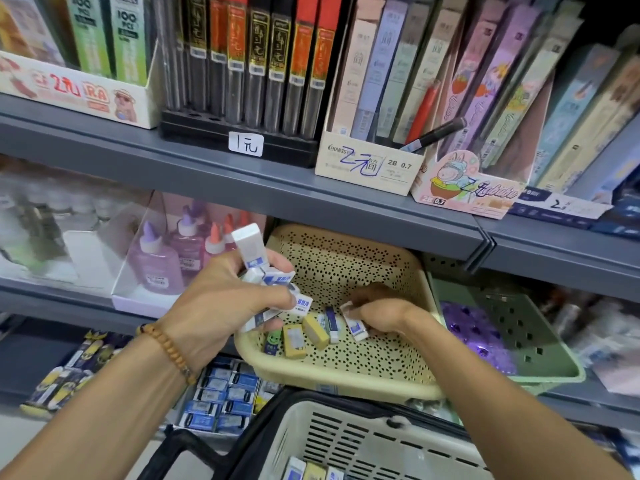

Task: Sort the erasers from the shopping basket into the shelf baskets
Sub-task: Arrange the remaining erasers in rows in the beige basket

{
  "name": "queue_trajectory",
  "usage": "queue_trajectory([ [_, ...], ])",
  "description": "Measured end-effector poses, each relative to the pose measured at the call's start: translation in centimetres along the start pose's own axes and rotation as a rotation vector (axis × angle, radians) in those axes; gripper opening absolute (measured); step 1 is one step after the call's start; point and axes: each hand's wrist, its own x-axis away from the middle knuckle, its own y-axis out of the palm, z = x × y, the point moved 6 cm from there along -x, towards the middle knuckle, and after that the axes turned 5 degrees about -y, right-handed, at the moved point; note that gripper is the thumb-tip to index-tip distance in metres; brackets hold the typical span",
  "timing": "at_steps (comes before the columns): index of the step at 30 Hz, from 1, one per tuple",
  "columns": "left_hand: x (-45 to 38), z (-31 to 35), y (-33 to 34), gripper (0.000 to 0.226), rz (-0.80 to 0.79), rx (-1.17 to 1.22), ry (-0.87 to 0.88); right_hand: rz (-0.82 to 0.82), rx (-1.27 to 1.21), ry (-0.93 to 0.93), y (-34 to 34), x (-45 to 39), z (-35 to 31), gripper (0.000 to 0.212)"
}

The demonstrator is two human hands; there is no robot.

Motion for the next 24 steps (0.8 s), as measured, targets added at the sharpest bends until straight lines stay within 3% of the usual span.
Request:
queue_trajectory([
  [2,-0.1,0.0,0.1,0.032,-0.006,0.001,0.004,0.011,0.218,-0.007,-0.3,-0.1,-0.2,0.039],
  [4,-0.2,0.1,0.1,0.033,-0.017,-0.003,0.007,0.007,0.221,-0.011,-0.5,-0.1,-0.1,0.052],
  [8,-0.1,0.2,-0.2,0.033,-0.032,-0.022,0.012,-0.211,0.240,-0.015,1.0,0.5,0.6,0.070],
  [12,0.2,0.4,-0.9,0.033,-0.027,-0.005,0.035,-0.091,0.302,-0.070,0.7,-0.8,-0.3,0.038],
  [15,0.4,0.5,-1.4,0.033,-0.037,0.016,0.042,0.078,0.161,-0.182,-1.1,-2.3,-2.7,0.024],
  [18,0.3,0.5,-1.6,0.033,-0.045,0.011,0.037,0.081,0.052,-0.236,-0.3,-4.0,-5.2,0.031],
  [21,0.3,0.4,-1.9,0.031,-0.041,0.018,0.023,0.052,0.124,-0.231,1.6,-5.5,-6.3,0.071],
  [22,0.2,0.4,-1.9,0.031,-0.039,0.020,0.020,0.072,0.121,-0.231,1.7,-5.6,-6.3,0.073],
  [24,0.0,0.3,-2.1,0.031,-0.029,0.020,0.012,0.122,0.056,-0.270,1.1,-5.2,-6.0,0.048],
])
